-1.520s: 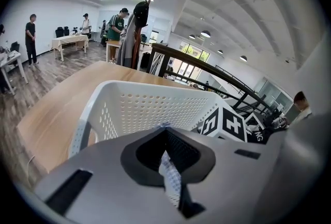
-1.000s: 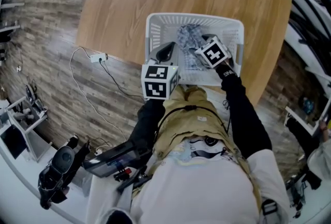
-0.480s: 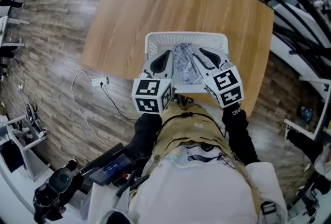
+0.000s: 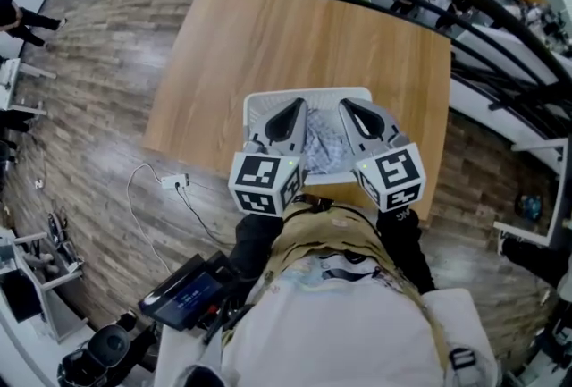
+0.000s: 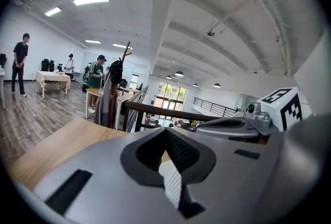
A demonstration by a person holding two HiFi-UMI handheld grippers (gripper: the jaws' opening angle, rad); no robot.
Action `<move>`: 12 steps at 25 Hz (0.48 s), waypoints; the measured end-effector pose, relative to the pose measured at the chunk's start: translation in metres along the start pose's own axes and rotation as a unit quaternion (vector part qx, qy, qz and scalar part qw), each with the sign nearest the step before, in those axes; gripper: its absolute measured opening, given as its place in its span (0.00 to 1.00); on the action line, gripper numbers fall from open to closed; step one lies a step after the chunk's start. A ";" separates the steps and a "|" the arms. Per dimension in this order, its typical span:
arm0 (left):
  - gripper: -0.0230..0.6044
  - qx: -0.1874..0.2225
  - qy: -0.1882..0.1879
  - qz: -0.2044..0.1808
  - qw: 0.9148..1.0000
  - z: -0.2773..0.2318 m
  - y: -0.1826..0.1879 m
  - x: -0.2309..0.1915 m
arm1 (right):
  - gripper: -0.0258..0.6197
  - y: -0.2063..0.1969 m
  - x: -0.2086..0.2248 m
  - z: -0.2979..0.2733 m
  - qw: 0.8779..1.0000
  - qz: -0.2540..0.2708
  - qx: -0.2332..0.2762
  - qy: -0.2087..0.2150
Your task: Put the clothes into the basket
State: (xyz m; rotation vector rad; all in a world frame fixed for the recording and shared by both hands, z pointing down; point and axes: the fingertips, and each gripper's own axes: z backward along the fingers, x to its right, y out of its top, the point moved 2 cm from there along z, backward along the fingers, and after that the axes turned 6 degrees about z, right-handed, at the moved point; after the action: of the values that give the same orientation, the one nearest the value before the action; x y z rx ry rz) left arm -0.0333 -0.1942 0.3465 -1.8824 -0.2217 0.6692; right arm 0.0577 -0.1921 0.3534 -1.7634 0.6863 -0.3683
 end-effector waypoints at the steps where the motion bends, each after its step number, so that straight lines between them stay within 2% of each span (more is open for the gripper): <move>1: 0.04 0.011 -0.005 -0.004 1.000 -0.001 0.007 0.004 | 0.07 0.006 0.006 0.004 1.000 0.000 0.014 -0.011; 8: 0.04 0.073 -0.002 -0.075 0.995 0.001 0.045 0.027 | 0.07 0.047 0.036 0.030 0.991 0.005 0.111 -0.071; 12: 0.04 0.104 -0.001 -0.096 0.990 0.002 0.061 0.035 | 0.07 0.060 0.047 0.037 0.986 0.011 0.144 -0.086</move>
State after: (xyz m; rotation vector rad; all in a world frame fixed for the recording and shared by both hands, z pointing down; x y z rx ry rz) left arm -0.0148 -0.2017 0.2795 -1.6363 -0.3179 0.5405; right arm 0.0997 -0.2031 0.2805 -1.4919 0.5010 -0.2807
